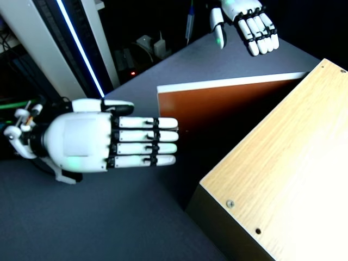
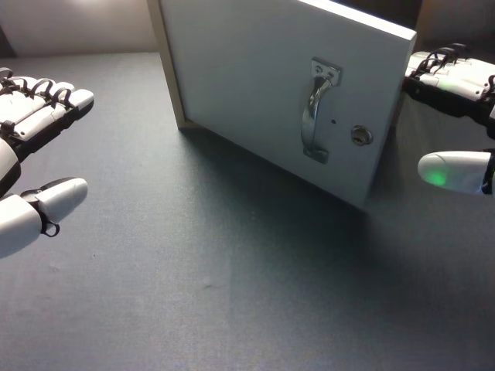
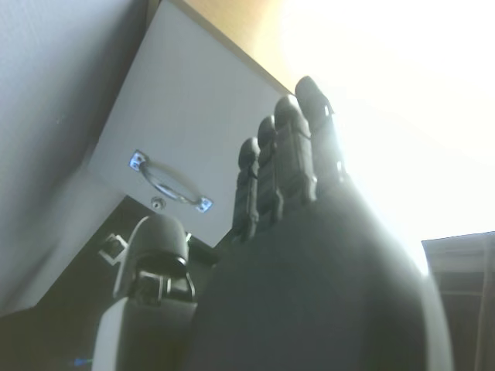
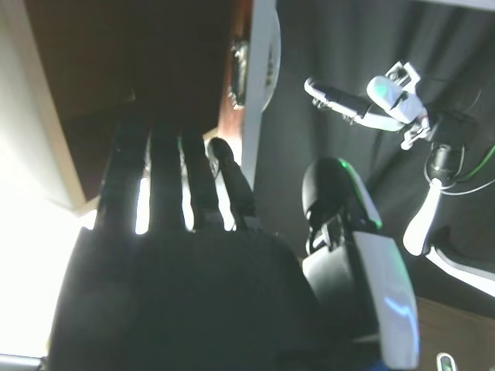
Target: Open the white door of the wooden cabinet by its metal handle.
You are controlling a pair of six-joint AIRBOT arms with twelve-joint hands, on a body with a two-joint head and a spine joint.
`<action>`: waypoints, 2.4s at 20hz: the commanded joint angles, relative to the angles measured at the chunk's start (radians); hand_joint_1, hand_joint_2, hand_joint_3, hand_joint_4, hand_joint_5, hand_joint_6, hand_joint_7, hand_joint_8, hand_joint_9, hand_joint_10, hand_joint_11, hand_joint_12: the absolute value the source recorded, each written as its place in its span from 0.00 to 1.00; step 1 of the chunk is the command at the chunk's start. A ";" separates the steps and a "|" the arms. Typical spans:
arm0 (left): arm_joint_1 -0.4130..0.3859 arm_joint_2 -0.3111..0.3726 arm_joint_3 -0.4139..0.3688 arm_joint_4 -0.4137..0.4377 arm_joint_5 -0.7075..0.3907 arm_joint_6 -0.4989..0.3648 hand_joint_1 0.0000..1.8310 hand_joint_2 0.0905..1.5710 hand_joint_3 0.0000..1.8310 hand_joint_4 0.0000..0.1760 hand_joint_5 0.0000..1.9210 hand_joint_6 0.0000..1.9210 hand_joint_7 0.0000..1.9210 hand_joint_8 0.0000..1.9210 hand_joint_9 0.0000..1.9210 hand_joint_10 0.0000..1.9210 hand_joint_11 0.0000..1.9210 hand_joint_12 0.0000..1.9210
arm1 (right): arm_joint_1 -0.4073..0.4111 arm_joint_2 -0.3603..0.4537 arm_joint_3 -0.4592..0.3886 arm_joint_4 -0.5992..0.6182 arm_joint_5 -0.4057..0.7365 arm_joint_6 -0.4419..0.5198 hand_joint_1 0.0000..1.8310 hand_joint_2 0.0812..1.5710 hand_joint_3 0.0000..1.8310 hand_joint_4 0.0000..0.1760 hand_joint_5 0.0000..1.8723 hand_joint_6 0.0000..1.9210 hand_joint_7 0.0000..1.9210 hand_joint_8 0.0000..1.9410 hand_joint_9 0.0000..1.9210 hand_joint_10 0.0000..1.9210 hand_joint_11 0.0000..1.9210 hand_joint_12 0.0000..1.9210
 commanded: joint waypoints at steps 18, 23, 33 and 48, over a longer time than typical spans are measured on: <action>-0.004 -0.001 0.000 -0.007 -0.131 -0.002 0.00 0.92 0.00 0.00 0.06 0.00 0.07 0.00 0.07 0.00 0.00 0.27 | 0.007 -0.005 -0.016 -0.049 0.164 0.050 0.00 0.88 0.01 0.00 0.00 0.00 0.00 0.00 0.00 0.00 0.01 0.00; -0.001 -0.001 -0.001 -0.007 -0.130 -0.002 0.00 0.93 0.00 0.00 0.06 0.00 0.07 0.00 0.09 0.00 0.00 0.33 | 0.007 -0.020 -0.016 -0.076 0.164 0.062 0.03 0.88 0.00 0.00 0.00 0.00 0.00 0.00 0.00 0.00 0.00 0.00; -0.001 -0.008 0.002 -0.008 -0.126 -0.002 0.00 0.94 0.00 0.00 0.06 0.00 0.07 0.00 0.08 0.00 0.00 0.27 | 0.007 -0.068 -0.013 -0.131 0.159 0.075 0.10 0.88 0.00 0.00 0.00 0.00 0.00 0.00 0.00 0.00 0.00 0.00; -0.002 -0.009 0.003 -0.011 -0.123 -0.010 0.02 0.93 0.00 0.00 0.02 0.00 0.09 0.01 0.07 0.03 0.00 0.68 | 0.110 -0.166 -0.006 -0.272 0.111 0.111 0.04 0.87 0.00 0.00 0.00 0.00 0.00 0.00 0.00 0.00 0.00 0.00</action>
